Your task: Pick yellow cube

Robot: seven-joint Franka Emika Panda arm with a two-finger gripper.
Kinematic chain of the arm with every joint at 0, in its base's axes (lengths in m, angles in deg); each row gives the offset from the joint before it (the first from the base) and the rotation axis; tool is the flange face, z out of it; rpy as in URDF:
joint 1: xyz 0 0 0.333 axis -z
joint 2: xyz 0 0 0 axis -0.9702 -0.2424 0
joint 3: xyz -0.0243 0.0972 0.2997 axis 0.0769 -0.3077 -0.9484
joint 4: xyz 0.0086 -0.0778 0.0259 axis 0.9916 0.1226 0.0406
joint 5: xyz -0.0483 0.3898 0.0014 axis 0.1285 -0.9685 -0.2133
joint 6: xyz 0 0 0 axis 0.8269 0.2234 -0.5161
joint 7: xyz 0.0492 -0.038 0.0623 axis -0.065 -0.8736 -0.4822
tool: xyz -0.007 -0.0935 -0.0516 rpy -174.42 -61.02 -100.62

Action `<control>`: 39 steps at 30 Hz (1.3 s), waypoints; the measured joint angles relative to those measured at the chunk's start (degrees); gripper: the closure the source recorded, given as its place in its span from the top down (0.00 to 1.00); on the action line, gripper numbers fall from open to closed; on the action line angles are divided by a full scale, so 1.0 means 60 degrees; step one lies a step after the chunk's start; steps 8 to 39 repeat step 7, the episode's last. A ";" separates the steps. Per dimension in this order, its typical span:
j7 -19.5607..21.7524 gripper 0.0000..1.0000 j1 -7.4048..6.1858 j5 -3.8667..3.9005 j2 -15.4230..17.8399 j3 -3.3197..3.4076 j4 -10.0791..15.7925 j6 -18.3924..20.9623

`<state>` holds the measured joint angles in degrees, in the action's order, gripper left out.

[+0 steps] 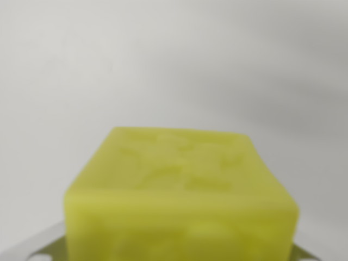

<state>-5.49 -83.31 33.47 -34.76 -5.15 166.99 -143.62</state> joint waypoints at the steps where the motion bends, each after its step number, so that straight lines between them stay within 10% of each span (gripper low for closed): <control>1: 0.0001 0.00 0.0000 0.0001 0.0017 0.0000 -0.0017 0.0032; 39: 0.0002 0.00 0.0000 0.0003 0.0037 0.0000 -0.0037 0.0071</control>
